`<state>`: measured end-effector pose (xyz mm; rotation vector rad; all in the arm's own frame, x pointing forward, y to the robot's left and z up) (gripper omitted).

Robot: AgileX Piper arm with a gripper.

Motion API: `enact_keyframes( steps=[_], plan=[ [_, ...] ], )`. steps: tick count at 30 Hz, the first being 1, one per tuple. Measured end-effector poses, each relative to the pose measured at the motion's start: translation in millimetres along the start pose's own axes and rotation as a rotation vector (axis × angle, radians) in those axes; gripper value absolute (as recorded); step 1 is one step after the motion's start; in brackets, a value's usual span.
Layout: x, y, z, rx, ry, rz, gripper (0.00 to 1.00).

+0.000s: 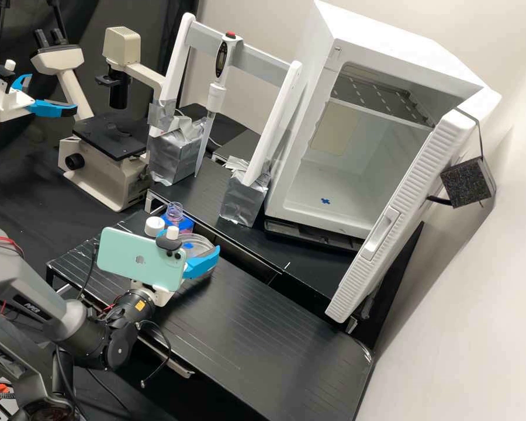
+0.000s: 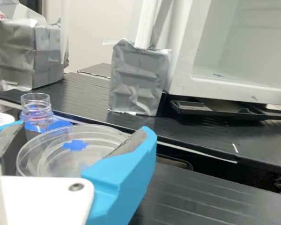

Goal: Close the lid

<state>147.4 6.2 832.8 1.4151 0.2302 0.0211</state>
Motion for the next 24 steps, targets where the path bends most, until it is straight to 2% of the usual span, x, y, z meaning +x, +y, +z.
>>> enact_keyframes(
  steps=[11, 14, 24],
  plan=[
    [0.3, -0.4, 0.4, 0.004, 0.002, -0.003, 0.00],
    [1.1, -1.6, 2.5, 0.014, -0.003, -0.012, 0.00],
    [7.9, -0.2, 10.3, 0.058, -0.038, 0.045, 0.00]
  ],
)
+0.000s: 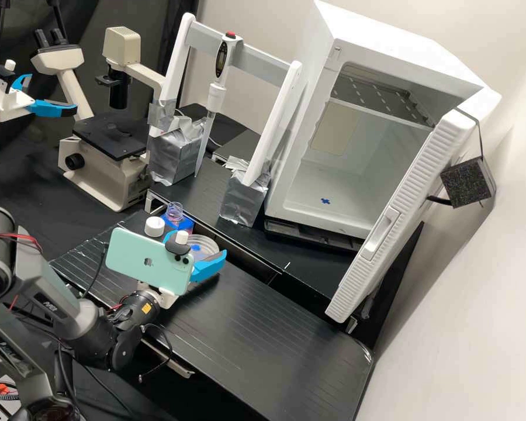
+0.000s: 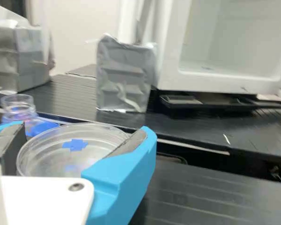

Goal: Close the lid

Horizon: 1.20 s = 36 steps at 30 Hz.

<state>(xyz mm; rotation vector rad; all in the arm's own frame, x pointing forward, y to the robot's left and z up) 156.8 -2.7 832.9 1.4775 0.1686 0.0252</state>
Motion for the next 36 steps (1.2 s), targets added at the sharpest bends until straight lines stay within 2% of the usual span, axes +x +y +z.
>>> enact_keyframes(
  steps=[8, 9, 27, 32, 36],
  plan=[
    [1.2, 3.1, 2.8, 0.024, -0.026, 0.044, 0.00],
    [1.3, 3.2, 2.7, 0.026, -0.026, 0.045, 1.00],
    [3.2, 2.7, 2.1, 0.037, -0.026, 0.055, 1.00],
    [0.2, 7.8, -5.2, 0.016, 0.000, 0.092, 1.00],
    [-2.8, 14.8, -15.1, 0.038, 0.034, 0.164, 1.00]
  ],
)
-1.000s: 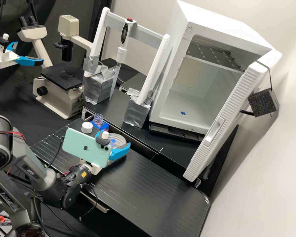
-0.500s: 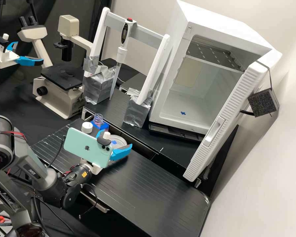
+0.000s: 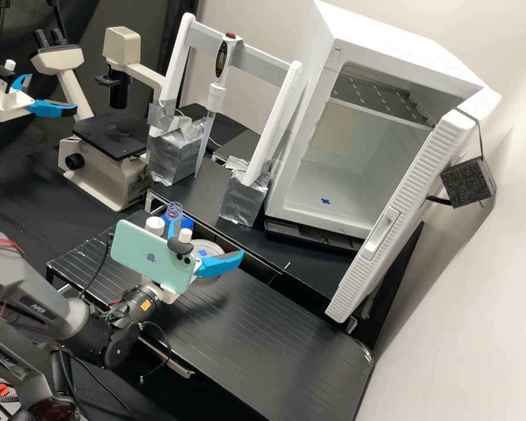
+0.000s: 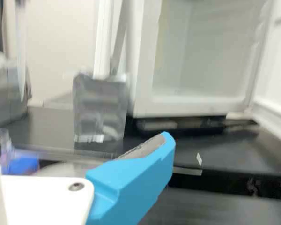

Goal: Close the lid

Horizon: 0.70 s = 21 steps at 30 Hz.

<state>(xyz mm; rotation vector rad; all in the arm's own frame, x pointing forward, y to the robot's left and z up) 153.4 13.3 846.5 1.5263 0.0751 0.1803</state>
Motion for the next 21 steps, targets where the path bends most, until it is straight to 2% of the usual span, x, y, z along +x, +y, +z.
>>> enact_keyframes(
  steps=[4, 6, 10, 12, 15, 21],
  plan=[
    [-0.1, 2.8, -15.8, 0.024, 0.071, 0.059, 1.00],
    [1.1, 2.2, -21.5, 0.049, 0.096, 0.080, 1.00],
    [5.1, -3.4, -30.7, 0.073, 0.127, 0.101, 1.00],
    [9.7, -5.8, -34.2, 0.065, 0.117, 0.126, 1.00],
    [16.5, -5.7, -38.0, 0.087, 0.101, 0.161, 1.00],
    [22.1, -7.5, -36.8, 0.114, 0.086, 0.154, 1.00]
  ],
)
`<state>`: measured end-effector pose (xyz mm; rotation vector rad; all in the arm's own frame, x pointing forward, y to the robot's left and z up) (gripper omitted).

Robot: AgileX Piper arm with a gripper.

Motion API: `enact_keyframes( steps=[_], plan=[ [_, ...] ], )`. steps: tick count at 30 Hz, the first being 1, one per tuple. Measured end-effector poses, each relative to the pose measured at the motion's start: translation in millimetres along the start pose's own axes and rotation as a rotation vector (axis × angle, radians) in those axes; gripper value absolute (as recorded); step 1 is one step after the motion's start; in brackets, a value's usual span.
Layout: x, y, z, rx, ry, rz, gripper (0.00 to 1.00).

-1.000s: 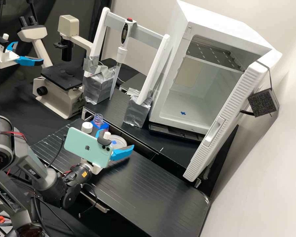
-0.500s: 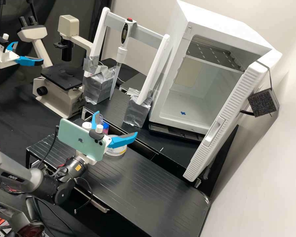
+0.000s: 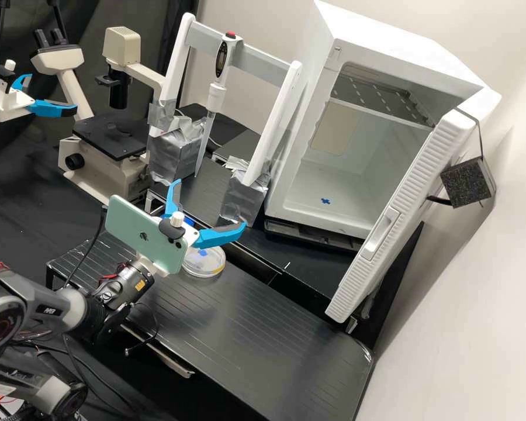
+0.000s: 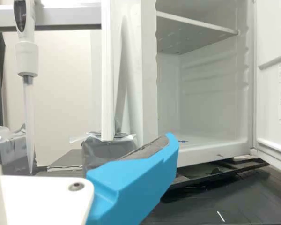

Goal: Close the lid

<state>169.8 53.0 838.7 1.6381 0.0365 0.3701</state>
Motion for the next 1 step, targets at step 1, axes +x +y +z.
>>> enact_keyframes(
  steps=[1],
  plan=[
    [0.2, -0.5, 0.6, 0.009, -0.003, -0.002, 1.00]
  ],
)
